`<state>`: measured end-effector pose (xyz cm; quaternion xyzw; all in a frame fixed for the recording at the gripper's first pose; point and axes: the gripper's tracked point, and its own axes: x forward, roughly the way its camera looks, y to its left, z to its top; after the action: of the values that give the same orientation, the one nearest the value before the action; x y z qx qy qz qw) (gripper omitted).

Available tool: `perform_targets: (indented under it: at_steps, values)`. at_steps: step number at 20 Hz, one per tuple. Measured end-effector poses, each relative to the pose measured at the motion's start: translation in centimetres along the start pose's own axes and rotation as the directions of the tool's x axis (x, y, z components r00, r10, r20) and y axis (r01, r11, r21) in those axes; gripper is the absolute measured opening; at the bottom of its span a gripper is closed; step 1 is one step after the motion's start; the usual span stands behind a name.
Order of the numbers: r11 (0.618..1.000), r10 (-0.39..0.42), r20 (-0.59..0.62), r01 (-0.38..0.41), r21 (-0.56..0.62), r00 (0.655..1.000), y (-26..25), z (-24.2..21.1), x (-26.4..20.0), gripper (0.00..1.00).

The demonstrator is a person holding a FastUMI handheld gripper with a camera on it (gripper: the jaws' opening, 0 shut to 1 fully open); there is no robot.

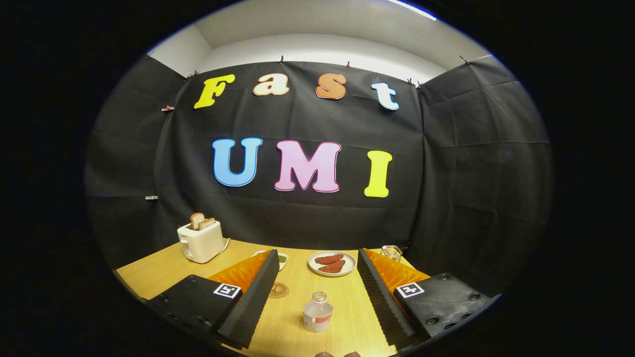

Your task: Take the bottle from table, then pour the juice into the cup, finally place the bottle on the coaster

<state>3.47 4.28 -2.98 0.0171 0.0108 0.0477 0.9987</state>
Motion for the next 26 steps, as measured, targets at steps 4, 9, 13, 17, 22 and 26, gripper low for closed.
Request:
perform_targets:
  at_steps: [4,9,13,17,22,26]
  values:
    - [1.0,0.009,-0.022,-0.009,-0.001,1.0,-0.1,-1.5,0.6,0.97]
    - [1.0,0.017,-0.065,-0.018,-0.013,0.998,-0.8,-4.8,1.7,0.97]
    - [0.998,0.055,-0.088,-0.054,0.02,0.995,-0.6,-7.0,2.8,0.97]
    - [0.996,0.084,-0.103,-0.082,0.029,0.991,-0.4,-9.3,4.3,0.97]
    - [0.996,0.091,-0.149,-0.087,0.035,0.985,-0.1,-13.0,6.4,0.97]
    - [0.995,0.096,-0.18,-0.087,0.054,0.979,-0.1,-15.7,7.3,0.97]
